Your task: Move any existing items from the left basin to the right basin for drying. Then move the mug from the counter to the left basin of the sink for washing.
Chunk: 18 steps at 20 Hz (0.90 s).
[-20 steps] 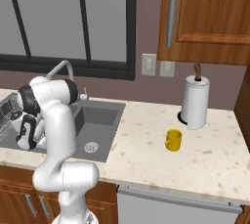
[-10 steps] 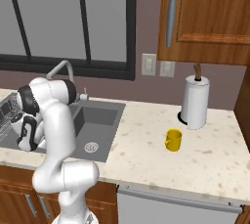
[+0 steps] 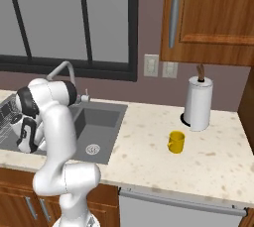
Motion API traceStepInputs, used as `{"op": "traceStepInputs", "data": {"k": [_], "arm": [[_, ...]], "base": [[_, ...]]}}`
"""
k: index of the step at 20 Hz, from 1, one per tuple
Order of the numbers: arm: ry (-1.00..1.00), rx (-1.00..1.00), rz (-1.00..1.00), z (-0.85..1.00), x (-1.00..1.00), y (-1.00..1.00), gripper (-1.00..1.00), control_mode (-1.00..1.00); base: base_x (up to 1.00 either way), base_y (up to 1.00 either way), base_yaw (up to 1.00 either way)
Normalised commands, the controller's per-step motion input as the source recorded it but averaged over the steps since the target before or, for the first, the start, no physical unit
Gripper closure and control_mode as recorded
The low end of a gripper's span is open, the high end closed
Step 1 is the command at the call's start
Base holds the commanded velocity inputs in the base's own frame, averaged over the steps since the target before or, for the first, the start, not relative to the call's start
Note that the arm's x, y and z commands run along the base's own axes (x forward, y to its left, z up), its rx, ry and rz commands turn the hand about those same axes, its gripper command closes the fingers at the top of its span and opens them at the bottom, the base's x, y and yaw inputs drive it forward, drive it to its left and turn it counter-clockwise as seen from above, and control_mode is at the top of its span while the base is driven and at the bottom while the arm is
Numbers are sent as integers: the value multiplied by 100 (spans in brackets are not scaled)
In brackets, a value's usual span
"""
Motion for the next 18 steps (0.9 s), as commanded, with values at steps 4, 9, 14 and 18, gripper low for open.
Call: {"op": "traceStepInputs", "data": {"k": [4, 9, 14, 18], "arm": [[-9, -6, -5, 45, 0, 0, 100, -100], [-6, -4, -7, 61, 0, 0, 100, -100], [-1, -1, -7, 70, 0, 0, 100, -100], [0, 0, -8, 74, 0, 0, 100, -100]], "base": [[0, 0, 0], [0, 0, 0], [0, 0, 0], [0, 0, 0]]}}
